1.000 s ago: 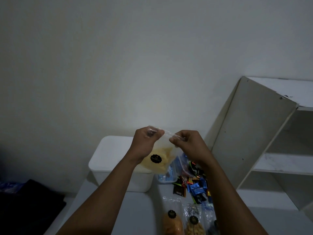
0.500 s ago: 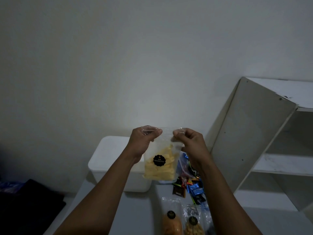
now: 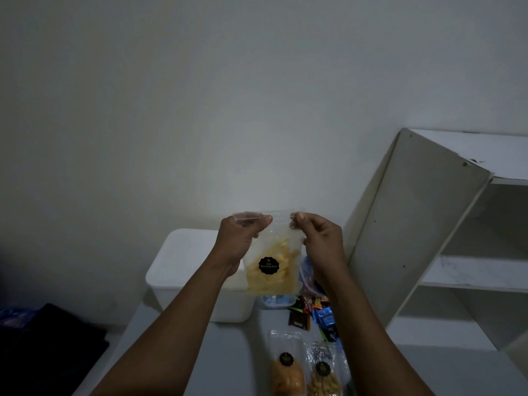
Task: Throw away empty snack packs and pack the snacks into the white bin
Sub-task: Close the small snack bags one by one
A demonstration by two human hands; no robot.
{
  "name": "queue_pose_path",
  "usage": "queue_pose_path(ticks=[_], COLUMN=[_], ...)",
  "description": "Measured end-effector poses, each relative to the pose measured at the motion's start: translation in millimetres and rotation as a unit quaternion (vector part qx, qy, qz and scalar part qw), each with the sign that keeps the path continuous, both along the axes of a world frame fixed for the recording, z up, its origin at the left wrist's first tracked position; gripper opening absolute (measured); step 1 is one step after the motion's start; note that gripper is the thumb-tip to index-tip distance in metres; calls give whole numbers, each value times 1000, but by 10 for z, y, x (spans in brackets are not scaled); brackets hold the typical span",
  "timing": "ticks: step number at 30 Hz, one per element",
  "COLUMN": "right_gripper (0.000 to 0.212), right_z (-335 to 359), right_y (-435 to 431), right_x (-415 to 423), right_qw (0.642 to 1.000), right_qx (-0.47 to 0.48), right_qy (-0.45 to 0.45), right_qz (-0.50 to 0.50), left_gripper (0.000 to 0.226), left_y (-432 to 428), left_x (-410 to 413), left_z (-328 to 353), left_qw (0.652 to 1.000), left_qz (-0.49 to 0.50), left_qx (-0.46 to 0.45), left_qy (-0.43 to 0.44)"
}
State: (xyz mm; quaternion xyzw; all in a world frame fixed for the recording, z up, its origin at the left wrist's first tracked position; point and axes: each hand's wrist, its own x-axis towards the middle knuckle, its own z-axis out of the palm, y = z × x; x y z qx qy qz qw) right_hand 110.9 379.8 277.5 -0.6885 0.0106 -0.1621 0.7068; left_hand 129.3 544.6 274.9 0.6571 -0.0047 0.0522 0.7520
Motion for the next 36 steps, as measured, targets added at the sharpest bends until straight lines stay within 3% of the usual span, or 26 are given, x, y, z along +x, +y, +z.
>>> queue_pose_path(ticks=[3,6,10,14,17,20,27,36], right_gripper=[19,22,16,13,13,14,14,12], right_z=[35,53,114,203,259,292,289,205], right_y=[-33,-132,-244,-351,-343,-250,-120,-47], right_x=[10,1,17,73,91,115,168,209], right_qw=[999,998,992,964,948,939,923,928], right_qx=[42,52,-74,-243,-292,-314,-350,-343], right_qy=[5,37,50,32,41,40,1,8], right_qz=[-22,21,86,99,120,134,160,143], left_gripper=[10,9,17,33,23,11,16,7], left_y=[10,61,54,68,58,12,-44,-40], left_x=[6,16,10,7,25,25,-6,-11], left_z=[36,54,42,67,63,50,48,-6], left_qw=[998,998,999,996,995,993,972,966], left_qz=[-6,-11,-7,-22,-16,-28,-88,10], left_qx=[-56,-54,18,68,73,83,199,225], left_qy=[14,2,-34,-55,-69,-80,-88,-128])
